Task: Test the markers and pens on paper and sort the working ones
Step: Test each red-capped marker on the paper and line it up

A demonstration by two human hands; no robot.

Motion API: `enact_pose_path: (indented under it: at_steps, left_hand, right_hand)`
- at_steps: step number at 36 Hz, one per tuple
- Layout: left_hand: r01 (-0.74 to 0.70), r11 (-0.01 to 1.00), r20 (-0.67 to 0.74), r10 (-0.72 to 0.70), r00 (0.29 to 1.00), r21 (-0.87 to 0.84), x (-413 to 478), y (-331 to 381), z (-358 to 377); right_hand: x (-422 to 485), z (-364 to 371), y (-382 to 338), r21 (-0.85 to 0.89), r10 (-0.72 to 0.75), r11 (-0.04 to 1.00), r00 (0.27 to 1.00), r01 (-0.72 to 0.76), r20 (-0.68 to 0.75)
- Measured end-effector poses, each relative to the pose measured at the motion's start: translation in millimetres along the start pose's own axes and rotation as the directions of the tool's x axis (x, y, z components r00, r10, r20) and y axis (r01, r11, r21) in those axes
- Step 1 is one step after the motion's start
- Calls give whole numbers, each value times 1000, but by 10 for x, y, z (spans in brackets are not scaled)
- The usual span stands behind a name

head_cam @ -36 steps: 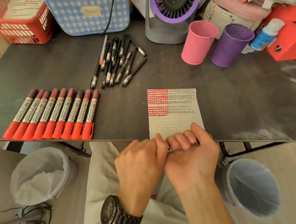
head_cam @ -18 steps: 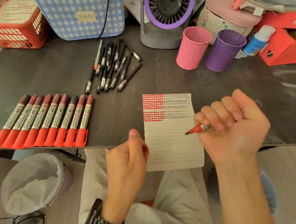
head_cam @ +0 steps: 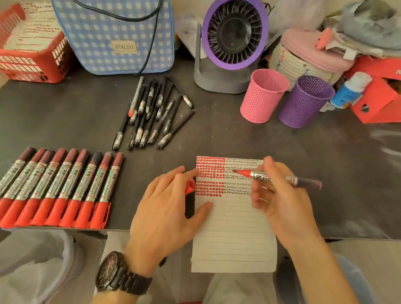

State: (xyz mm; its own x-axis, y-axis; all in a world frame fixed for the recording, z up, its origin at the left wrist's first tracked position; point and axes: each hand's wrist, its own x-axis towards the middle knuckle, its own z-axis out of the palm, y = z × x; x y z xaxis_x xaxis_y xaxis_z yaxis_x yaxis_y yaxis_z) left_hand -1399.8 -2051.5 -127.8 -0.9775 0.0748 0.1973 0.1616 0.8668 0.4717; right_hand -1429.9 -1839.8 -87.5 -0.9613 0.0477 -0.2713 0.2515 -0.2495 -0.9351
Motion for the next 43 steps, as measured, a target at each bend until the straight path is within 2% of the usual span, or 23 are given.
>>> enact_pose_path:
  at_steps: [2,8,16,24,35,43]
  left_hand:
    - [-16,1000,-15,16,1000,16,-13,13,8]
    - [-39,999,1,39,999,25,-21,-9,7]
    - [-29,1000,38,29,999,-2,-12,-18,28]
    - [-70,997,-8,70,998,-28,-11,-29,39]
    - [-59,997,48,62,997,-57,27,-8,-21]
    - [-67,996,31,69,997,-53,19,-29,4]
  right_hand:
    - [52,30,56,-122,-71,990,997,70,-2]
    - [173,135,122,-291,-171,940,984,177,47]
    - [192,118,344,-481,-383,820,922,311,-58]
    - [203,126,355,-537,-404,784,913,311,-60]
    - [214,135,356,-580,-432,741,902,338,-26]
    - [218,152,343,-595,-443,724,896,348,-16]
